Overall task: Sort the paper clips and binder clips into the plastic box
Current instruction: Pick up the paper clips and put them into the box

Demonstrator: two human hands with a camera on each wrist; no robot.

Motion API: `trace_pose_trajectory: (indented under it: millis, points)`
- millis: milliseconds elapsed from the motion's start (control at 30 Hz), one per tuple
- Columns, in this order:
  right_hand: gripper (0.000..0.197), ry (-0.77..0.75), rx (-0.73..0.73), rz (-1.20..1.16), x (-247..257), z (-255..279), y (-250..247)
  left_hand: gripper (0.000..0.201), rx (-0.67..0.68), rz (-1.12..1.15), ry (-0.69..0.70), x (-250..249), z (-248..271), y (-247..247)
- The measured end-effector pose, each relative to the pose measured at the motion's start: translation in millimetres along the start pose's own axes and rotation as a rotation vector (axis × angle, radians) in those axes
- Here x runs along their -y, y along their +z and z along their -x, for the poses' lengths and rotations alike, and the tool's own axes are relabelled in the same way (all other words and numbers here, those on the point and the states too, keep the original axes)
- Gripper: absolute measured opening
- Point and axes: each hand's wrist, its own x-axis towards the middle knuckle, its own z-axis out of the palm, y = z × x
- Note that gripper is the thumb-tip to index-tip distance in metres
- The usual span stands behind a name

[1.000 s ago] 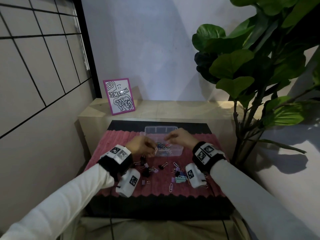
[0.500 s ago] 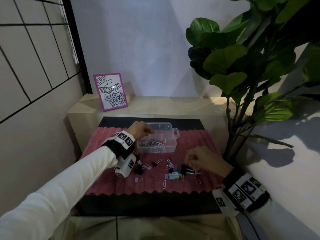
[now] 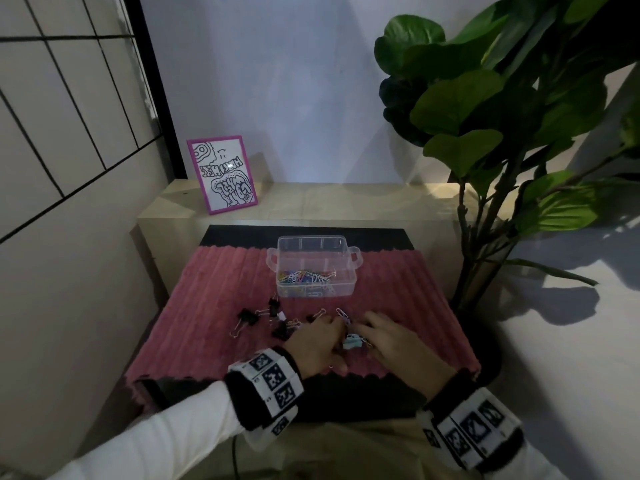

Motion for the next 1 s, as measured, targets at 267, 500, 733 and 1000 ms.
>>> trace_pose_trajectory:
  millis: [267,500,733,1000]
  points:
    - [0.02,-0.022,-0.028,0.047,-6,-16,-6,0.036,0.101,0.411,-0.028,23,-2,-18]
    - [0.002,-0.091,-0.132,0.104,-24,-16,7,0.018,-0.174,0.49,-0.103,77,13,-71]
    - [0.006,0.012,-0.175,0.03,-38,-29,-9,0.018,-0.081,0.069,-0.013,67,9,-67]
    - [0.006,0.349,-0.439,-1.049,-42,-18,-22,0.02,0.013,-0.21,0.076,50,-16,-38]
